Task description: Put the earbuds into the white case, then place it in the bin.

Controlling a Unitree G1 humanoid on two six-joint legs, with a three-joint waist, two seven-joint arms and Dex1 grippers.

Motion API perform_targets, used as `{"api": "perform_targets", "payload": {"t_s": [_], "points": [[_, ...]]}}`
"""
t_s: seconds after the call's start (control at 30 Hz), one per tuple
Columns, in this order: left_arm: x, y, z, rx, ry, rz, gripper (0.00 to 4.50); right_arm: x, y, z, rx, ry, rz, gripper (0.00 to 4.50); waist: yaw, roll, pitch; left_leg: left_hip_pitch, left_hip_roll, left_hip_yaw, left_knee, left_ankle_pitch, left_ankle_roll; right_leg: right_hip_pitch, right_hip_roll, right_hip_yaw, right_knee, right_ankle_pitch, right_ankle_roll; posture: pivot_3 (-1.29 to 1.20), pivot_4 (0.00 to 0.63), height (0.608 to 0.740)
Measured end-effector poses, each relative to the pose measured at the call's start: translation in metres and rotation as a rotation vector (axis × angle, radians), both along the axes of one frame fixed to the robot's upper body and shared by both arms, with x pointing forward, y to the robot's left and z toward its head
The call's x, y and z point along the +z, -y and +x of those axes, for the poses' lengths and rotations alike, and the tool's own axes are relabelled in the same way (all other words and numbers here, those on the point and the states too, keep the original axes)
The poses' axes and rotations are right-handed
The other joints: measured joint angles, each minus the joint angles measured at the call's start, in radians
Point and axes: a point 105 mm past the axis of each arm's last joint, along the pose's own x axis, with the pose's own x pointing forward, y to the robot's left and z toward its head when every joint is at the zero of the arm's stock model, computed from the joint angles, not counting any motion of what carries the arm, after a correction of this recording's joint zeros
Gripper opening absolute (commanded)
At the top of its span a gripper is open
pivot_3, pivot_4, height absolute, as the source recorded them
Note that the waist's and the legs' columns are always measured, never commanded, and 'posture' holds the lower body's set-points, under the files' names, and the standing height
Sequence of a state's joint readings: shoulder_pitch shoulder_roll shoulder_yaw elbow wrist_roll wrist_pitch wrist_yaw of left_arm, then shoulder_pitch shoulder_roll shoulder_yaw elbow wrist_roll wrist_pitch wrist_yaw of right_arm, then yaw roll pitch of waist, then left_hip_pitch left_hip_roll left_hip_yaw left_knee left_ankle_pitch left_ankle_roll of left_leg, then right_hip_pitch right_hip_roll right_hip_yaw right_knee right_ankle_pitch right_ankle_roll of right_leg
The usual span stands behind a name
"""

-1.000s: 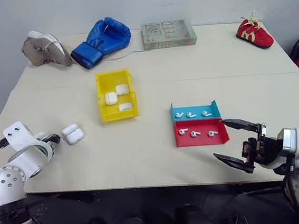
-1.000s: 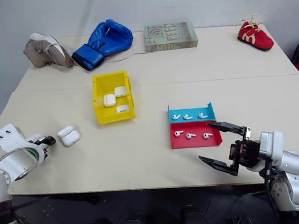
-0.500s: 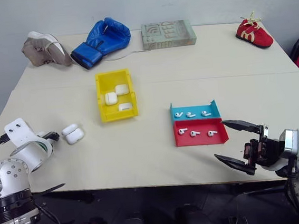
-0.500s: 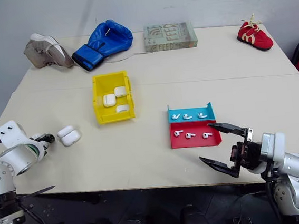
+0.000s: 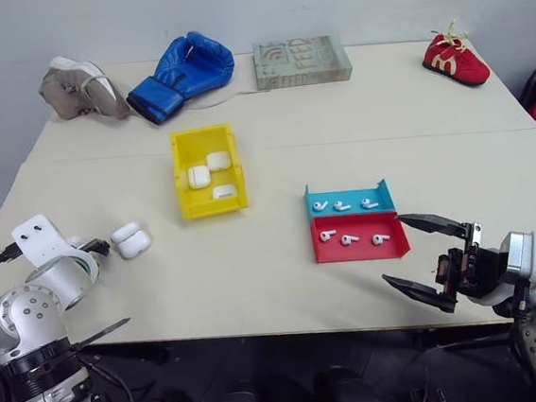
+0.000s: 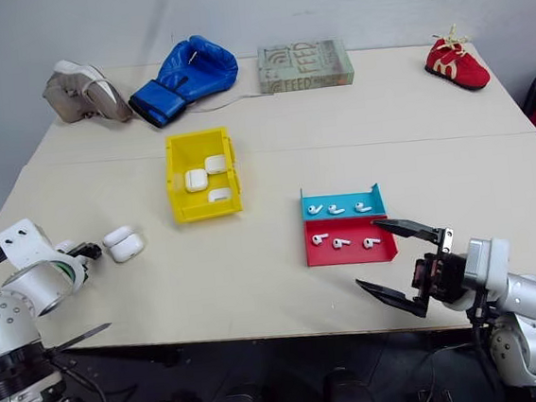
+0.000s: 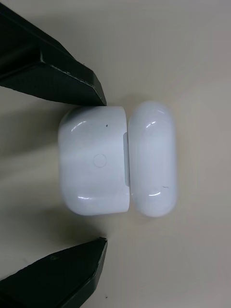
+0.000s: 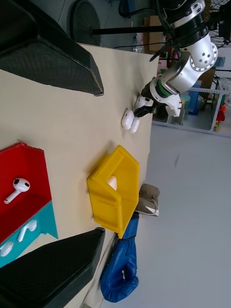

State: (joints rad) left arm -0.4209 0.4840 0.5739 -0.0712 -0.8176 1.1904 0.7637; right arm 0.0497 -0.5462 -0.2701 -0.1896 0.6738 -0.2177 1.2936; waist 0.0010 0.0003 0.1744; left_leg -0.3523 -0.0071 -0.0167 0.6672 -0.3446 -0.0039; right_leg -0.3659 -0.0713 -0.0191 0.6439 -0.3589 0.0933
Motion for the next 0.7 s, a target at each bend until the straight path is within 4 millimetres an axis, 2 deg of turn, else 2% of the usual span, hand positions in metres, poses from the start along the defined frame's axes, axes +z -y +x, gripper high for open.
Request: {"api": "perform_targets", "payload": {"t_s": [0.1, 0.13, 0.37, 0.47, 0.53, 0.6, 0.63, 0.7], "points": [[0.000, -0.002, 0.001, 0.001, 0.007, 0.007, 2.94, -0.001, 0.000, 0.000, -0.002, -0.001, -0.004, 4.50, 0.001, 0.000, 0.000, 0.000, 0.000, 0.000, 0.000, 0.000, -0.001, 0.000, 0.000, 0.000, 0.000, 0.000, 0.000, 0.00, 0.150, 0.740], [0.001, -0.002, 0.002, -0.001, 0.009, 0.010, 2.78, -0.001, 0.000, 0.000, -0.002, -0.001, -0.004, 4.50, 0.001, 0.000, 0.000, 0.000, 0.000, 0.000, 0.000, 0.000, -0.001, 0.000, 0.000, 0.000, 0.000, 0.000, 0.000, 0.00, 0.150, 0.740], [0.000, -0.006, 0.001, -0.017, 0.039, 0.027, 2.78, -0.002, 0.000, 0.000, -0.003, -0.005, -0.007, 4.50, 0.001, 0.000, 0.000, 0.000, 0.000, 0.000, -0.001, 0.001, -0.002, -0.001, 0.000, 0.000, 0.000, 0.000, 0.000, 0.00, 0.150, 0.740], [0.008, -0.014, -0.009, -0.051, 0.188, 0.060, 2.78, -0.004, 0.001, 0.000, -0.008, -0.013, -0.006, 4.50, -0.007, -0.002, 0.001, -0.003, 0.001, 0.001, -0.002, 0.001, -0.002, -0.005, 0.001, 0.001, 0.000, 0.000, 0.000, 0.00, 0.150, 0.740], [0.021, -0.017, -0.013, -0.094, 0.307, 0.087, 2.78, -0.003, 0.001, 0.001, -0.008, -0.011, -0.005, 4.50, -0.004, -0.003, 0.001, -0.004, 0.001, 0.001, -0.001, 0.002, -0.002, -0.006, 0.001, 0.000, 0.000, 0.000, 0.000, 0.00, 0.150, 0.740], [0.048, -0.014, -0.020, -0.234, 0.470, 0.151, 2.78, -0.002, 0.002, 0.000, -0.017, -0.012, -0.002, 4.50, -0.003, -0.003, 0.001, -0.004, 0.001, 0.001, -0.001, 0.002, -0.002, -0.006, 0.001, 0.000, 0.000, 0.000, 0.000, 0.00, 0.150, 0.740], [0.063, -0.008, -0.022, -0.326, 0.548, 0.189, 2.78, -0.001, 0.001, 0.001, -0.021, -0.014, 0.000, 4.50, -0.002, -0.003, 0.001, -0.004, 0.001, 0.001, -0.001, 0.002, -0.002, -0.006, 0.001, 0.001, 0.000, 0.000, 0.000, 0.00, 0.150, 0.740], [0.092, 0.021, -0.032, -0.597, 0.715, 0.244, 2.78, 0.004, 0.002, 0.001, -0.026, -0.018, -0.019, 4.50, 0.004, -0.001, 0.001, -0.004, 0.000, 0.000, -0.001, 0.002, -0.002, -0.003, -0.001, 0.000, -0.003, 0.000, -0.001, 0.00, 0.150, 0.740]]}}
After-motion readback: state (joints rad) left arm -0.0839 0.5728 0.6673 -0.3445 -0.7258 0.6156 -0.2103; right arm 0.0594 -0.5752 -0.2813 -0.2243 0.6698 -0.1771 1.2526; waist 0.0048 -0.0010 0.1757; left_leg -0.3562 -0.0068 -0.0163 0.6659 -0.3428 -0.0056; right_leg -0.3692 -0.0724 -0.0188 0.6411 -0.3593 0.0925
